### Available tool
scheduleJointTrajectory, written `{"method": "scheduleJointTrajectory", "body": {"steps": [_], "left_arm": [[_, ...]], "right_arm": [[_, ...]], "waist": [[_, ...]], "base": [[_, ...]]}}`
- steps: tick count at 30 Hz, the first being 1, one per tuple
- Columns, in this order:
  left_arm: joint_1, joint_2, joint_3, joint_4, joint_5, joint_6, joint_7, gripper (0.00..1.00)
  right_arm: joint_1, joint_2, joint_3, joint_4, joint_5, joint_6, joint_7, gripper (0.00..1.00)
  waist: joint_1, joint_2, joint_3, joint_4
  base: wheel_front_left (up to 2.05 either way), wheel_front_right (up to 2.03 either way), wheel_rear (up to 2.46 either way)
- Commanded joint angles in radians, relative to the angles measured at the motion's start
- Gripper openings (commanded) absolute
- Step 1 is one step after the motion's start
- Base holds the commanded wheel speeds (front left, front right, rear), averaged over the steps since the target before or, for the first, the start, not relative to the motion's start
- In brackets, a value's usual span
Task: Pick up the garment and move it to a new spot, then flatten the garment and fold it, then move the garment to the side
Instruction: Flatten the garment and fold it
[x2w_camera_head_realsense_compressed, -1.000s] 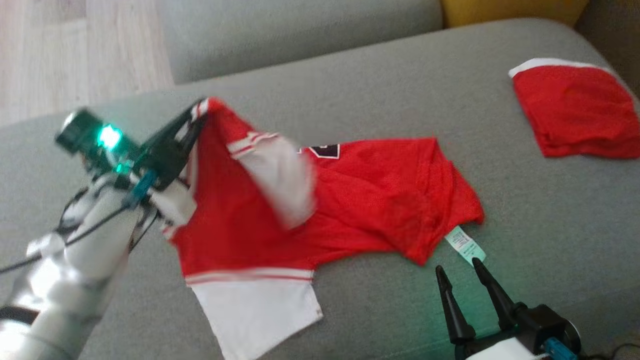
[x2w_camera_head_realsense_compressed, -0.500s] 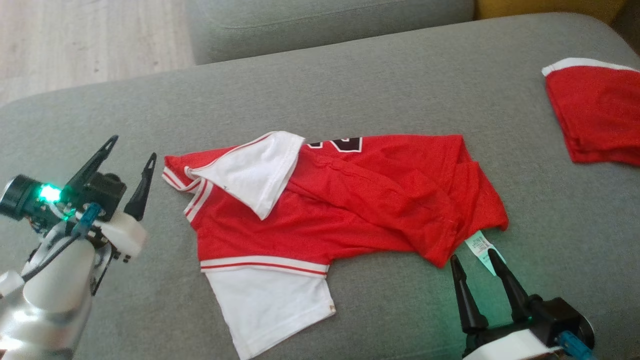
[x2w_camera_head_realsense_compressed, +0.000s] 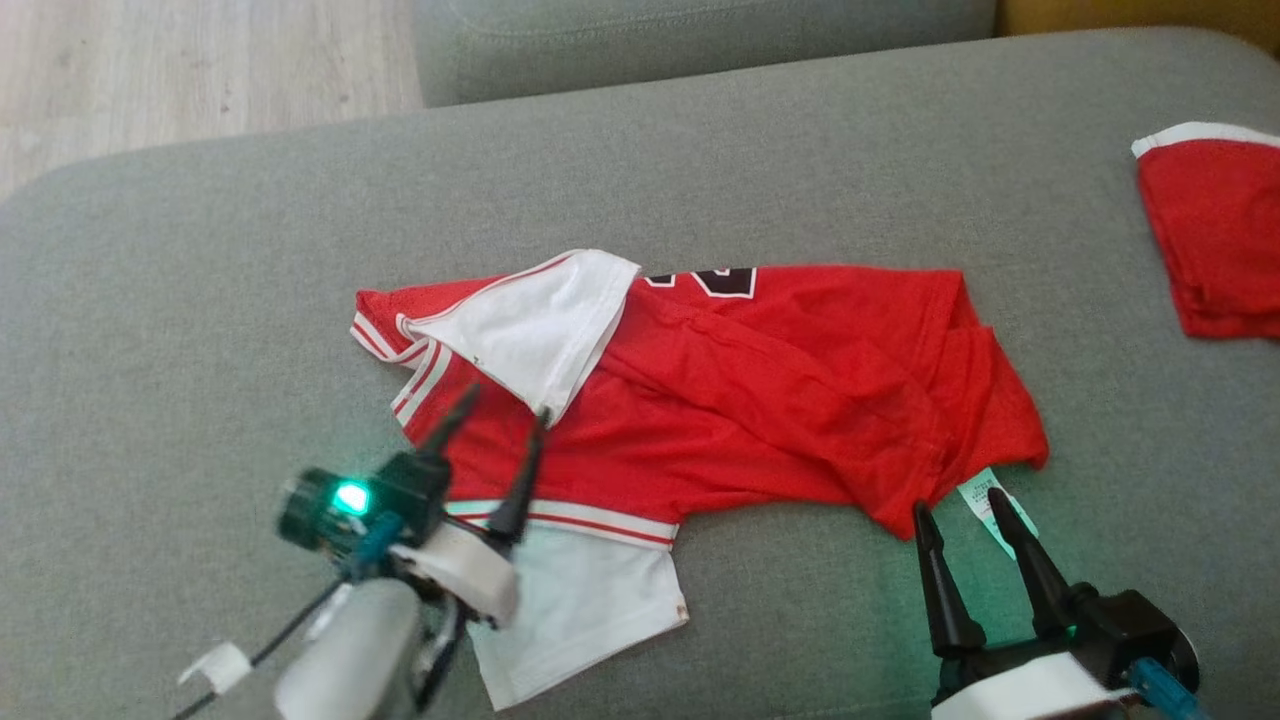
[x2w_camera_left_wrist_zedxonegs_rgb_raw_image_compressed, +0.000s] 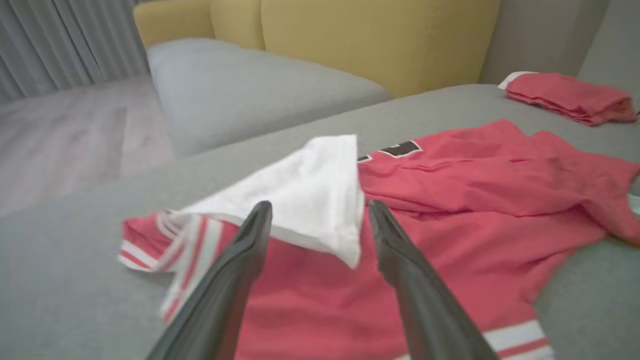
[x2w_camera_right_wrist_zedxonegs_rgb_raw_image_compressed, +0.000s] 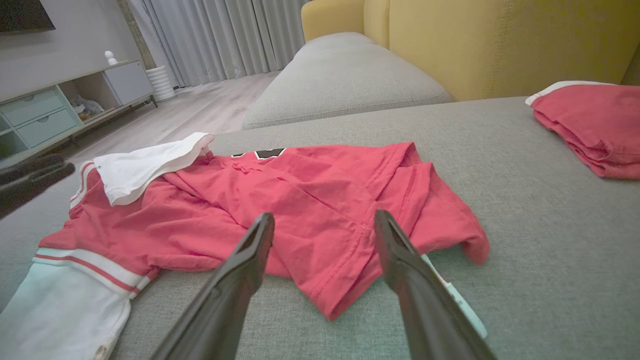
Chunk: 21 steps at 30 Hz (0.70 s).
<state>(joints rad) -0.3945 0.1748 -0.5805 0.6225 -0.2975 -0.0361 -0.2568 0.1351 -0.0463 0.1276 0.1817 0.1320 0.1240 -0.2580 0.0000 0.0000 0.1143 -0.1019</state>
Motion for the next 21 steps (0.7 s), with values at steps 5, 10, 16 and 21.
{"method": "scheduleJointTrajectory", "body": {"steps": [5, 10, 16, 21], "left_arm": [[-0.051, -0.068, 0.049, 0.073, -0.098, -0.047, 0.009, 1.00], [-0.092, -0.102, 0.061, 0.155, -0.185, -0.074, 0.028, 1.00], [-0.108, -0.118, 0.076, 0.186, -0.307, -0.090, 0.021, 1.00], [-0.096, -0.122, 0.026, 0.165, -0.385, -0.094, 0.031, 0.45]], "right_arm": [[-0.036, -0.004, 0.014, -0.040, -0.014, 0.007, -0.004, 1.00], [-0.055, -0.004, 0.015, -0.038, -0.018, 0.007, -0.004, 1.00], [-0.052, -0.004, 0.015, -0.035, -0.004, 0.007, -0.004, 1.00], [-0.046, -0.004, 0.010, -0.033, 0.000, 0.007, -0.004, 1.00]], "waist": [[0.0000, 0.0000, 0.034, -0.012], [0.0000, 0.0000, 0.058, -0.033], [0.0000, 0.0000, 0.064, -0.051], [0.0000, 0.0000, 0.053, -0.053]], "base": [[0.00, 0.00, 0.00], [0.00, 0.00, 0.00], [0.00, 0.00, 0.00], [0.00, 0.00, 0.00]]}}
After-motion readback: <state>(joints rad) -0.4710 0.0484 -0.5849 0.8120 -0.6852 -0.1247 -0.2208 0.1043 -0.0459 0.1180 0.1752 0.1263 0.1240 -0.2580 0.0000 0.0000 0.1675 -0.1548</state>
